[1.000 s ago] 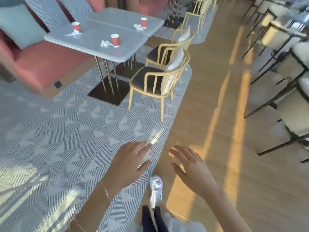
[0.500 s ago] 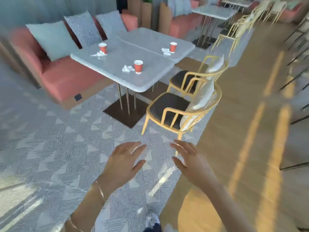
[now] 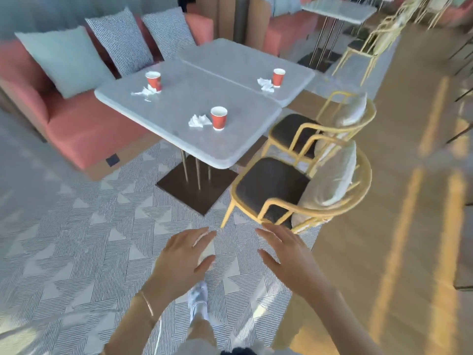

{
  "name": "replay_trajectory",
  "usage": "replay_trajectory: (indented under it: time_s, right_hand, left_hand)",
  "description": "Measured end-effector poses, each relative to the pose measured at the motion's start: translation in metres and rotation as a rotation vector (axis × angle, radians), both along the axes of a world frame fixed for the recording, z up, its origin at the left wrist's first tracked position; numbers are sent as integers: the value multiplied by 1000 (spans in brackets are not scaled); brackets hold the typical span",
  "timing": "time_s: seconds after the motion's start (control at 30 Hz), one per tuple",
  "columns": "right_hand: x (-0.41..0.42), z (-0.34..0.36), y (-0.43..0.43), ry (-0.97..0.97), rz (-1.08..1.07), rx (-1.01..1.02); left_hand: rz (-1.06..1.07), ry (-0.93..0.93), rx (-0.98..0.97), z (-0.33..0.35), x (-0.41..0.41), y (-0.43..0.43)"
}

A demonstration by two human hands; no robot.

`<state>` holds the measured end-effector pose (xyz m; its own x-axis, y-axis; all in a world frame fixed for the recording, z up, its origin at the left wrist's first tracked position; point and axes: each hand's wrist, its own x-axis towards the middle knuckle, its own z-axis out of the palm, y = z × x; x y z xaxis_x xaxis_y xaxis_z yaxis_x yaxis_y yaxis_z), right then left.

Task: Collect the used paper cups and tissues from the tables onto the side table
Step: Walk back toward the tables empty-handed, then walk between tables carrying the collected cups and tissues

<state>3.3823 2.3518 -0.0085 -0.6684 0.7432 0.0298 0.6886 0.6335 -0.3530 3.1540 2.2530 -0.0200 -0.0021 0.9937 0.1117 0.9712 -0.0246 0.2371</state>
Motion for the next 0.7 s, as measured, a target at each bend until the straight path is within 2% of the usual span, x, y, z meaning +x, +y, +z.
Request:
replay_trajectory:
  time_s: [0.2, 0.33, 0.53, 0.7]
  right_hand:
    - [-94, 21, 88, 21, -58, -6]
    - [-145, 28, 128, 45, -58, 0]
    - [-193, 12, 170, -29, -15, -53]
    - [-222, -1, 226, -17, 3, -62]
  left_hand:
    - [-44, 16, 10, 25, -96, 101]
    - [-82, 90, 17, 34, -147, 154]
    - [-84, -24, -88, 9, -190, 191]
    - [-55, -6, -69, -12, -222, 234]
